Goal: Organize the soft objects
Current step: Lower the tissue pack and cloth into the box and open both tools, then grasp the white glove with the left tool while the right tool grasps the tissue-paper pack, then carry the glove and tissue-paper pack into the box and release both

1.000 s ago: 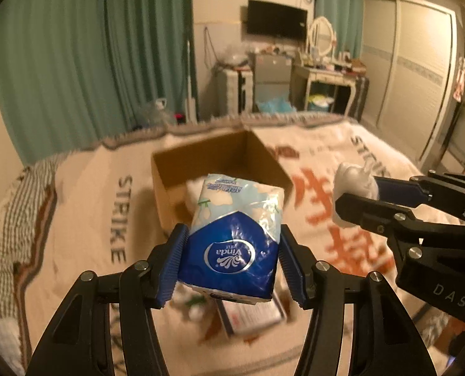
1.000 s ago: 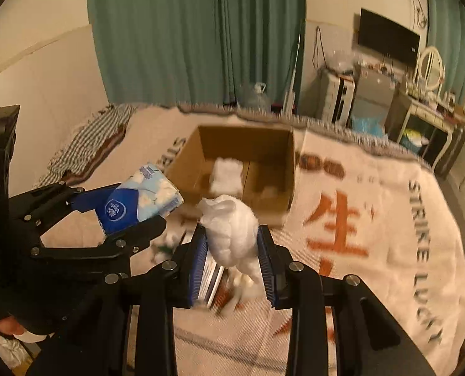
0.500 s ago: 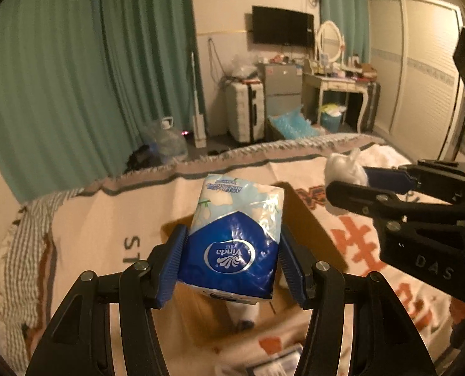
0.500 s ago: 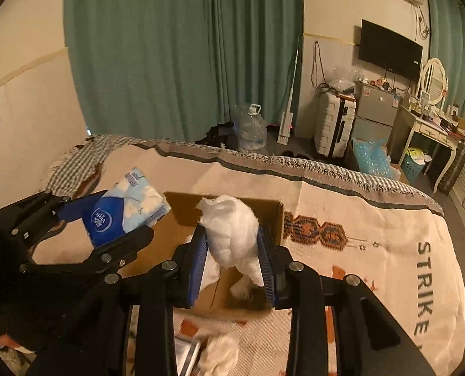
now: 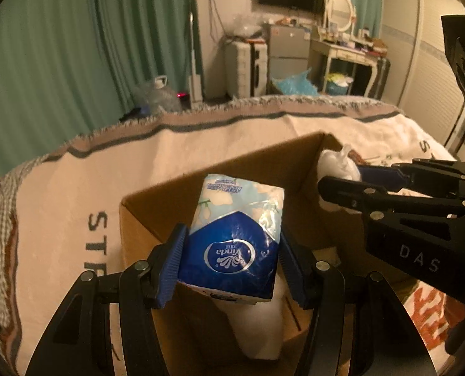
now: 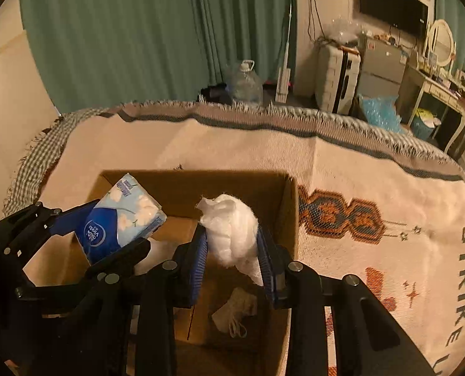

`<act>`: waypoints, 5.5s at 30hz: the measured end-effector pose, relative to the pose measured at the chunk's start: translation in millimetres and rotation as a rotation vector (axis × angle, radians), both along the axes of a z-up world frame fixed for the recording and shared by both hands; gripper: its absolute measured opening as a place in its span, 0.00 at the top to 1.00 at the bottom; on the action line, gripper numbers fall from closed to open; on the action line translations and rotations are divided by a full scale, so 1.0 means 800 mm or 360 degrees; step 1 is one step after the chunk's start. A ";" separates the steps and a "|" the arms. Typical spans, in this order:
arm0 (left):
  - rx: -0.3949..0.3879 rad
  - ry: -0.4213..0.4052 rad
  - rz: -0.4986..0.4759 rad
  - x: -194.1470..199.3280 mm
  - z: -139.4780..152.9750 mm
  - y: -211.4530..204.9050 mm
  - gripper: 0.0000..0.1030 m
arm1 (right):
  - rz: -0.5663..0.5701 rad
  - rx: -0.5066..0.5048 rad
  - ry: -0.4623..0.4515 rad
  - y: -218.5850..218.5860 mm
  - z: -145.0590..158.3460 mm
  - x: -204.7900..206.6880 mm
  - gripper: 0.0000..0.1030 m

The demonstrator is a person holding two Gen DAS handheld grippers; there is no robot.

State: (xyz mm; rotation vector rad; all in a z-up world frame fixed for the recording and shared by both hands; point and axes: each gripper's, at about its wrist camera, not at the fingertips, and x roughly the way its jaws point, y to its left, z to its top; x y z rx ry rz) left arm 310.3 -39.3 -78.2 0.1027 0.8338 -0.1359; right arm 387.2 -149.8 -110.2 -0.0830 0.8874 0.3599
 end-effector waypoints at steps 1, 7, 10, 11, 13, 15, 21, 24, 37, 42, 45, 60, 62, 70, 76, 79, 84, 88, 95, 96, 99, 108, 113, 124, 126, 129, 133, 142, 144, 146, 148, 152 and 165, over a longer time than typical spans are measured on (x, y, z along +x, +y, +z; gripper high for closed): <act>-0.0018 -0.0001 -0.0010 -0.002 0.001 -0.001 0.46 | -0.0006 0.0005 0.0004 0.000 -0.003 0.001 0.70; -0.0028 0.0013 -0.0004 -0.005 0.015 0.007 0.41 | -0.0057 -0.0005 0.0006 -0.004 0.003 0.000 0.69; -0.0030 -0.0058 0.0020 -0.017 0.039 0.010 0.20 | -0.0101 0.0014 -0.0017 -0.010 0.022 -0.010 0.56; -0.0028 -0.0088 0.0029 -0.024 0.051 0.012 0.20 | -0.0111 0.0030 -0.0026 -0.013 0.031 -0.014 0.53; -0.0027 -0.0118 0.0038 -0.033 0.074 0.015 0.20 | -0.0125 0.0049 -0.0055 -0.017 0.053 -0.025 0.46; -0.0021 -0.0176 0.0042 -0.051 0.108 0.017 0.20 | -0.0132 0.0040 -0.0102 -0.019 0.084 -0.042 0.40; -0.0014 -0.0420 0.0059 -0.133 0.218 0.027 0.20 | -0.0144 0.0041 -0.0290 -0.021 0.198 -0.119 0.23; -0.0015 -0.0541 0.0071 -0.180 0.269 0.035 0.14 | -0.0131 0.0022 -0.0373 -0.017 0.252 -0.167 0.23; -0.0046 -0.0681 -0.0018 -0.336 0.286 0.082 0.09 | -0.0103 -0.0082 -0.0561 0.022 0.340 -0.358 0.05; -0.0029 -0.0551 -0.0027 -0.336 0.224 0.093 0.09 | -0.0058 -0.0113 -0.0460 0.039 0.272 -0.379 0.01; -0.0053 -0.0432 -0.0032 -0.324 0.179 0.099 0.09 | -0.0046 -0.0105 -0.0342 0.049 0.214 -0.372 0.01; -0.0024 0.0080 0.0143 -0.274 -0.027 0.125 0.10 | -0.0060 -0.0144 0.0361 0.081 -0.079 -0.297 0.01; -0.0034 0.0133 0.0160 -0.270 -0.046 0.129 0.10 | -0.0092 -0.0140 0.0412 0.082 -0.101 -0.288 0.01; -0.0005 0.0217 0.0131 -0.260 -0.080 0.120 0.11 | -0.0160 -0.0126 0.0480 0.072 -0.140 -0.272 0.20; -0.0034 0.0266 0.0049 -0.247 -0.090 0.092 0.19 | -0.0131 -0.0141 0.0339 0.064 -0.104 -0.270 0.25; -0.0043 0.0278 0.0014 -0.242 -0.097 0.077 0.19 | -0.0160 -0.0122 0.0299 0.053 -0.089 -0.265 0.25; -0.0074 0.0251 0.0000 -0.222 -0.102 0.059 0.20 | -0.0167 -0.0102 0.0248 0.043 -0.075 -0.260 0.25; -0.0108 0.0273 0.0000 -0.201 -0.114 0.050 0.23 | -0.0171 -0.0085 0.0243 0.041 -0.078 -0.252 0.25; -0.0206 0.0385 0.0030 -0.187 -0.136 0.055 0.46 | -0.0180 -0.0066 0.0276 0.034 -0.093 -0.240 0.25; -0.0216 0.0387 0.0020 -0.187 -0.134 0.056 0.53 | -0.0180 -0.0067 0.0277 0.033 -0.093 -0.240 0.25; -0.0231 0.0383 0.0001 -0.196 -0.124 0.059 0.60 | -0.0180 -0.0054 0.0278 0.031 -0.089 -0.244 0.25; -0.0278 0.0236 0.0035 -0.251 -0.047 0.083 0.61 | -0.0182 0.0013 0.0200 0.020 -0.034 -0.294 0.26; -0.0268 0.0178 0.0017 -0.282 0.012 0.080 0.61 | -0.0165 0.0066 0.0116 0.011 0.018 -0.326 0.26; -0.0213 -0.0120 -0.0095 -0.271 0.137 0.053 0.61 | -0.0082 0.0132 -0.0133 -0.004 0.152 -0.334 0.26; -0.0219 -0.0159 -0.0095 -0.257 0.153 0.050 0.61 | -0.0064 0.0134 -0.0170 -0.004 0.170 -0.324 0.26; -0.0228 -0.0201 -0.0074 -0.228 0.168 0.049 0.61 | -0.0040 0.0125 -0.0228 -0.003 0.193 -0.298 0.26; -0.0290 -0.0200 -0.0001 -0.170 0.168 0.053 0.61 | -0.0032 0.0128 -0.0290 -0.005 0.209 -0.246 0.26; -0.0196 -0.0130 0.0064 -0.058 0.100 0.044 0.61 | -0.0032 0.0135 -0.0213 -0.002 0.155 -0.115 0.26; -0.0189 -0.0103 0.0075 -0.043 0.076 0.044 0.61 | -0.0032 0.0143 -0.0163 -0.002 0.127 -0.091 0.26; -0.0201 -0.0119 0.0073 -0.035 0.057 0.045 0.61 | -0.0031 0.0140 -0.0108 -0.003 0.098 -0.069 0.26; -0.0223 -0.0121 0.0073 -0.026 0.041 0.047 0.61 | -0.0049 0.0128 -0.0047 -0.003 0.070 -0.050 0.26; -0.0266 -0.0059 0.0113 -0.005 0.018 0.052 0.61 | -0.0059 0.0124 0.0016 -0.003 0.032 -0.030 0.26; 0.0082 -0.0256 -0.0007 -0.051 0.056 0.030 0.24 | -0.0076 0.0204 -0.0074 -0.001 0.051 -0.035 0.15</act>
